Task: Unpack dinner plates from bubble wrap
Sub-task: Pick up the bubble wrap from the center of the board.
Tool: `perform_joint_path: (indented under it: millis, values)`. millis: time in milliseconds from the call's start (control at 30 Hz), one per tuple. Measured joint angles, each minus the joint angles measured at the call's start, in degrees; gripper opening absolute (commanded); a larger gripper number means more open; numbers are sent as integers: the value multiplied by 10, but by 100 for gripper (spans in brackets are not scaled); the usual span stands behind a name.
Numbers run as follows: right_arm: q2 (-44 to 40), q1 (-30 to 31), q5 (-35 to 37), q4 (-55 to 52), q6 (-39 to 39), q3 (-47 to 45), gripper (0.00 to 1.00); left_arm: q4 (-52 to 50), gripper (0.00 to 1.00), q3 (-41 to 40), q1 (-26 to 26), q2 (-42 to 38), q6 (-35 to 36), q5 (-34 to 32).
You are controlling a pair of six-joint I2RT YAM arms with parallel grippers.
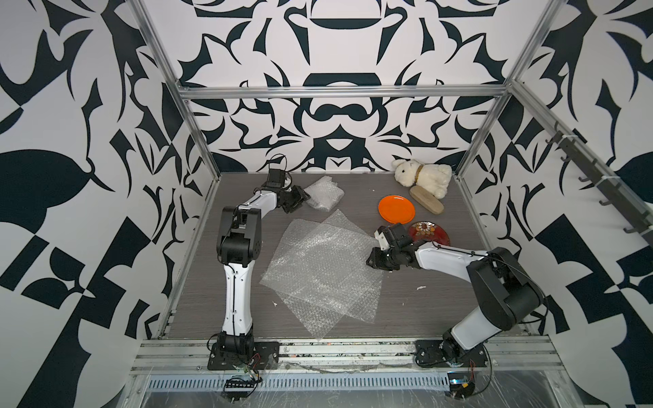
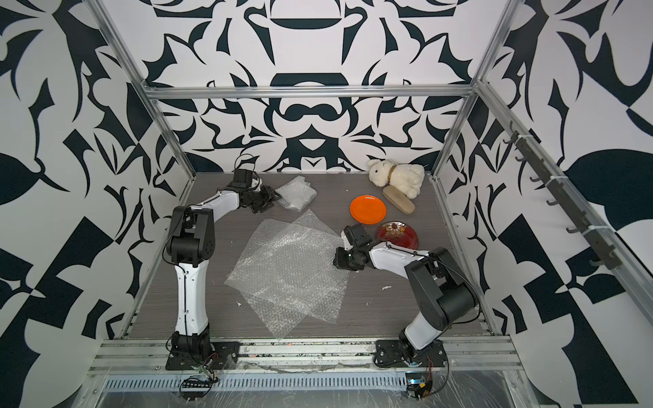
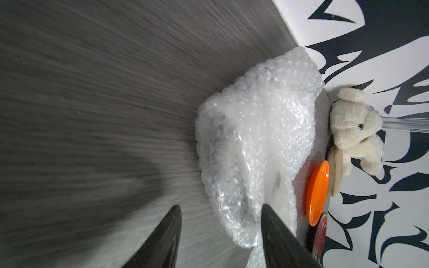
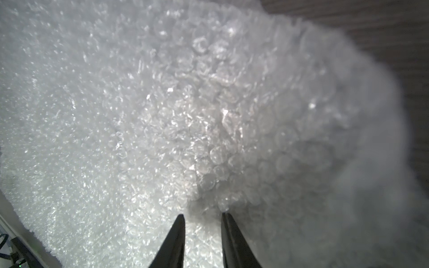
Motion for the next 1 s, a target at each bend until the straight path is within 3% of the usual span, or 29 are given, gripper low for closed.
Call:
perform_joint_path:
  millis: [467,1000]
  values:
    - [5,2,4,-2,2,5,32,37,41,28,3,49,-57,52]
    - [5,2,14,-11,2,10,32,64,7,32,3,71,-97,73]
